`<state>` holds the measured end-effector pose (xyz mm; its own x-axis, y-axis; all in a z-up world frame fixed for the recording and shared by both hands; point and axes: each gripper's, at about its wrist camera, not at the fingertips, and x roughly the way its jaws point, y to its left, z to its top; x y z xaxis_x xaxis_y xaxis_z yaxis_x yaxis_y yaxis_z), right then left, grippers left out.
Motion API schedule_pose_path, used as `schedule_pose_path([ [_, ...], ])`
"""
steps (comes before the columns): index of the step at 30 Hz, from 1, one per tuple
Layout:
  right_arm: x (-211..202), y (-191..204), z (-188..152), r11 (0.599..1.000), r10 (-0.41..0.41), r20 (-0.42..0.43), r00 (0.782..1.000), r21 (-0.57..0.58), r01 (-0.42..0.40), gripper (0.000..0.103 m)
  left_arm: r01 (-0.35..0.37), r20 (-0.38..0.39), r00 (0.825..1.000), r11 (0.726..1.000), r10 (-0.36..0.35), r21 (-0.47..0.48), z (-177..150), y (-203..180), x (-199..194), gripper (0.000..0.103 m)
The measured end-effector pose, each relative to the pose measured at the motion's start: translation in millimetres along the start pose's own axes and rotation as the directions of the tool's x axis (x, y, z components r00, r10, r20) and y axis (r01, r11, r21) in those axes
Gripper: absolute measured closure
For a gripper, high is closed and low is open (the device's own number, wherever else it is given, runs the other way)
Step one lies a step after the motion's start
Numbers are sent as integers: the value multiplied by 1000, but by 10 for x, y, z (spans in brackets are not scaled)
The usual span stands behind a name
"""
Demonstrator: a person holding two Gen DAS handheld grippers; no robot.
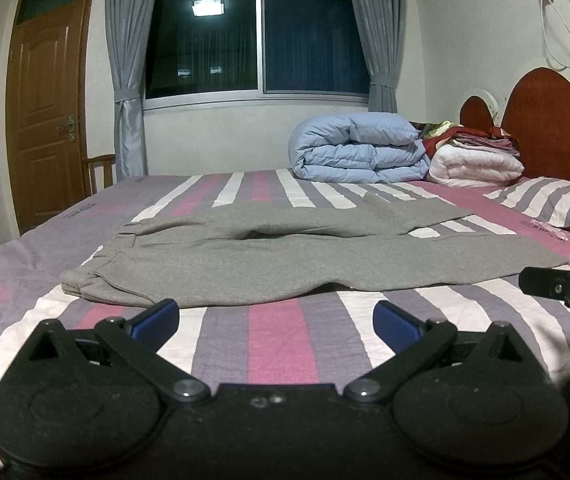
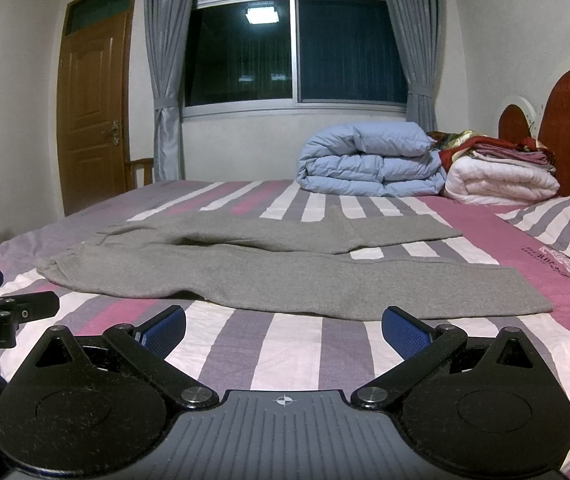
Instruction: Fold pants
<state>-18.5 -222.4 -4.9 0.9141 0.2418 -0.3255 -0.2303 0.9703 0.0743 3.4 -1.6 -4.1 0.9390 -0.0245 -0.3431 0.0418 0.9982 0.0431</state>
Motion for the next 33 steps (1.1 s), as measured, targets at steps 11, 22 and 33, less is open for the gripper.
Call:
schedule_pose_path([
  [11, 5, 1, 1, 1000, 0, 0, 1000, 0, 0, 0, 1, 0, 1000, 1000, -1, -2, 3, -1, 1, 6],
  [22, 186, -66, 231, 997, 75, -8, 997, -27, -75, 0, 41, -62, 997, 999, -42, -13, 199, 401, 280, 6],
  [33, 1463, -307, 1117, 980, 196, -46, 980, -19, -197, 0, -41, -147, 988, 999, 39, -16, 862, 1723, 1429, 6],
])
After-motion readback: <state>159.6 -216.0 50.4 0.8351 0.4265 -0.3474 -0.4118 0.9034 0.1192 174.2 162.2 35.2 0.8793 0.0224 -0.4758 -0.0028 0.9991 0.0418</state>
